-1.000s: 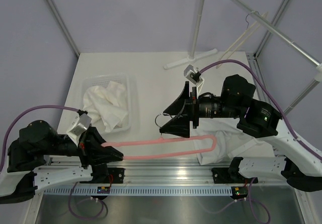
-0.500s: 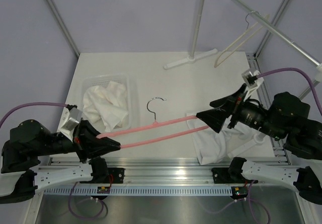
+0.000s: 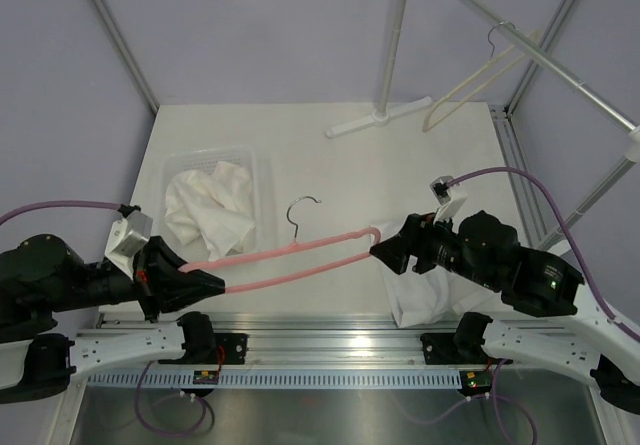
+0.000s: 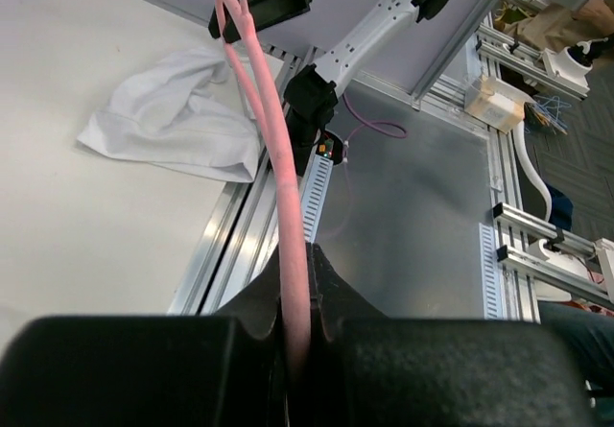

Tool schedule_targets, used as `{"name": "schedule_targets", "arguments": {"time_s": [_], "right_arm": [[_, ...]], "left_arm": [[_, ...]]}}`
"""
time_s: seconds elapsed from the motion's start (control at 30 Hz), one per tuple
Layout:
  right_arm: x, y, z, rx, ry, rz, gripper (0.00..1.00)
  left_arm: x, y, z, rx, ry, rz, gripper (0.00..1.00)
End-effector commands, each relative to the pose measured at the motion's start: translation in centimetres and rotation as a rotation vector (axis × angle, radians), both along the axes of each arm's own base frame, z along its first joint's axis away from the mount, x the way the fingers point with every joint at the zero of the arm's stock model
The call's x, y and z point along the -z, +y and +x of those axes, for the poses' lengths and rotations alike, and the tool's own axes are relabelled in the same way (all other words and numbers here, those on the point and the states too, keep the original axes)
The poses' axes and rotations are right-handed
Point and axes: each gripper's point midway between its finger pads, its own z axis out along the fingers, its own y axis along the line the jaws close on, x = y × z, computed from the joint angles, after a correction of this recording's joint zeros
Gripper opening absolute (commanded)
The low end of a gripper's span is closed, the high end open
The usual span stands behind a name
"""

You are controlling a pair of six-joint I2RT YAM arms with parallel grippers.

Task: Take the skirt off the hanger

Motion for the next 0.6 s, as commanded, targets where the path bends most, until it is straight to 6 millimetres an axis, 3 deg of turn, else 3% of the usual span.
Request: {"name": "schedule_targets", "arguments": {"time_s": [0.0,0.03,0.13,0.23,0.37,0.53,0.57], "right_arm": [[2.8,-2.3,0.7,0.097,0.019,-0.080,0.75],[2.7,-2.4,0.5,0.094,0.018,-0.060,0.78],[-0.2,-3.1,-0.9,0.057,-0.035,0.087,0.99],[-3.9,-3.9,-2.8,-0.011,-0.086,0.212,0.99],[-5.2,-4.5,-3.9,-0.042,-0.081,0.241,1.00],[1.2,-4.9,-2.9,0.044,0.043,0.084,0.99],[2.2,-4.6,-3.0,0.038,0.063,0.067,0.94]], "left_arm": [[-11.1,3.2,-0.9,-0.009,-0.196,-0.374,0.00],[-10.9,3.1,-0.6,-0.023,-0.194,-0.359,0.00],[-9.1,1.8,0.7,-0.065,-0.166,-0.283,0.00],[-6.3,0.0,2.5,-0.122,-0.128,-0.180,0.00],[-3.6,-1.6,4.8,-0.208,-0.112,-0.094,0.00],[-2.6,-2.4,8.4,-0.362,-0.149,0.013,0.00],[-2.7,-3.0,9.0,-0.378,-0.154,0.035,0.00]]}}
